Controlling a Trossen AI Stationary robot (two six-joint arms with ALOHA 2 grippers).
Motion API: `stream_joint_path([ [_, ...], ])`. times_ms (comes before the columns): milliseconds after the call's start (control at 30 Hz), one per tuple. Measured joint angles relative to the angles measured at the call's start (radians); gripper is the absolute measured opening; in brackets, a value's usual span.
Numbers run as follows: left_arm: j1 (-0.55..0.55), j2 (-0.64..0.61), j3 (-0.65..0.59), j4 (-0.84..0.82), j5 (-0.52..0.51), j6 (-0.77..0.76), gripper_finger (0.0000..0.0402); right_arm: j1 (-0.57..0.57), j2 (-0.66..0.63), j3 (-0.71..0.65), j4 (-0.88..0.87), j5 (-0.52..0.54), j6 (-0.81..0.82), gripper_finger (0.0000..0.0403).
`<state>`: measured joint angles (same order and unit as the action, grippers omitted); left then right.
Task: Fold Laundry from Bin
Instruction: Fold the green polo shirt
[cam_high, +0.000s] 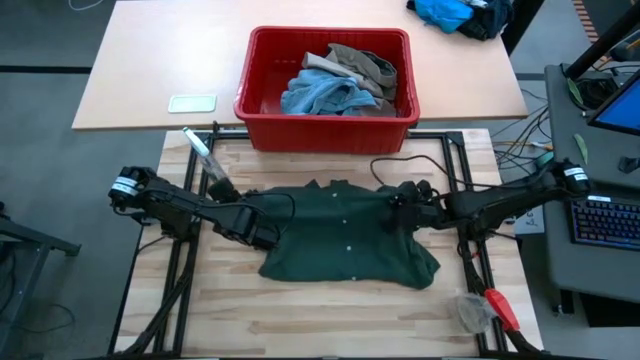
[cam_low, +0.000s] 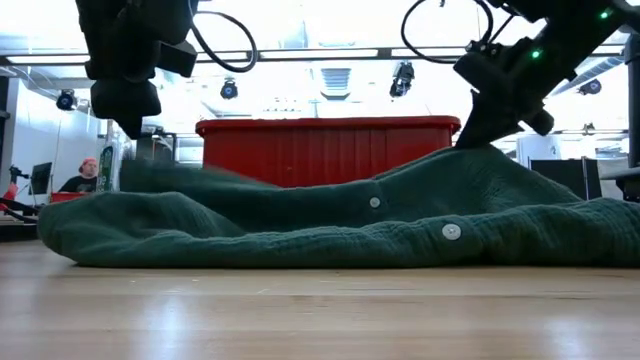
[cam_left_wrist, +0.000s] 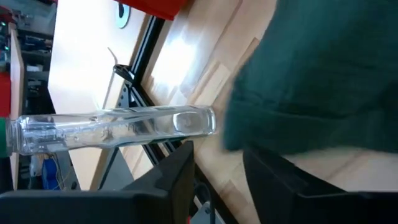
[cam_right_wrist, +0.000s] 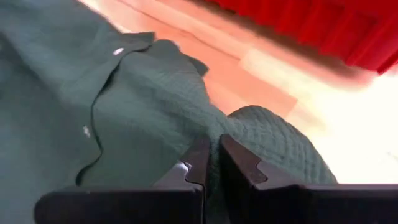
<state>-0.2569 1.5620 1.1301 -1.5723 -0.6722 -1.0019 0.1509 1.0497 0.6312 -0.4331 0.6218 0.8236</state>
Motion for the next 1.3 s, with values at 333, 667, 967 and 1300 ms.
stream_joint_path([
  [333, 0.002, 0.0, 0.0, 0.0, -0.027, -0.021, 0.0189, -0.001, -0.053, 0.0, -0.167, -0.082, 0.152, 0.006],
  [667, -0.063, -0.002, 0.038, 0.214, 0.134, 0.094, 0.0191, 0.014, -0.059, 0.002, -0.198, -0.209, 0.163, 0.0163],
  [967, -0.198, 0.056, -0.111, 0.866, 0.325, 0.314, 0.0101, 0.213, 0.007, 0.002, -0.006, -0.308, 0.16, 0.0171],
  [1300, -0.201, 0.172, -0.229, 0.929, 0.323, 0.152, 0.0003, 0.335, 0.185, 0.002, 0.047, -0.317, 0.299, 0.0099],
])
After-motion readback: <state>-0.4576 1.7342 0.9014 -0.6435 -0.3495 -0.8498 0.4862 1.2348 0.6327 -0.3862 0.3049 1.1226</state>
